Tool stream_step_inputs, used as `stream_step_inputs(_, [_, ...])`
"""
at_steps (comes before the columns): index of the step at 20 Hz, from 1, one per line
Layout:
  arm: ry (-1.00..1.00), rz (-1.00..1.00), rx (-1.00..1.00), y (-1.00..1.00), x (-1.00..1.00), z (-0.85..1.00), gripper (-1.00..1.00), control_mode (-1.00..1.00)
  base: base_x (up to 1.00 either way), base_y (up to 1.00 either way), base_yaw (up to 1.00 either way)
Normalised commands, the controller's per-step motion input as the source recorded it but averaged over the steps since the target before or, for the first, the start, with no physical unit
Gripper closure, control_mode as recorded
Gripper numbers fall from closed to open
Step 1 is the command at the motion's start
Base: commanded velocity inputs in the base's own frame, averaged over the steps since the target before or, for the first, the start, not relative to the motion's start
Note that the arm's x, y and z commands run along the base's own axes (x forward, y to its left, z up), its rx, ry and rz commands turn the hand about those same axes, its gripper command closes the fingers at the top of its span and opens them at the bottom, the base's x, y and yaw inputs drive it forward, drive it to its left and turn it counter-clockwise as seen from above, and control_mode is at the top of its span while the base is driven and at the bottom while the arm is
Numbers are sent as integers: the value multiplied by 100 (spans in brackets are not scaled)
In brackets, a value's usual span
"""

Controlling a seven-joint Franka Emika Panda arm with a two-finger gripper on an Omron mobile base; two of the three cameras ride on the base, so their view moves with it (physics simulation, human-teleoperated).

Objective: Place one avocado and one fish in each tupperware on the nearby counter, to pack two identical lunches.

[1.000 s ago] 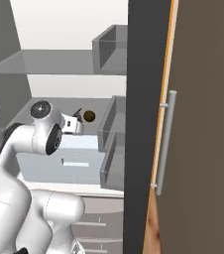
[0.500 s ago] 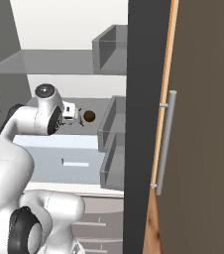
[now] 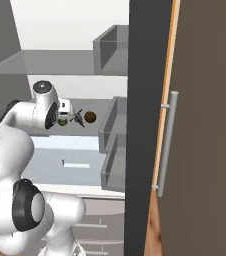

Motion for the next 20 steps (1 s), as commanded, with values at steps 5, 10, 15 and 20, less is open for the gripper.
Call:
stream_step_inputs(5, [0, 1, -5, 17, 59, -32, -100, -100, 0, 0, 0])
stream_step_inputs(10, [0, 0, -1, 13, 72, -22, -100, -100, 0, 0, 0])
stream_step_inputs(15, [0, 0, 0, 16, 69, -23, -100, -100, 0, 0, 0])
stream_step_inputs(20, [2, -1, -1, 17, 21, -28, -100, -100, 0, 0, 0])
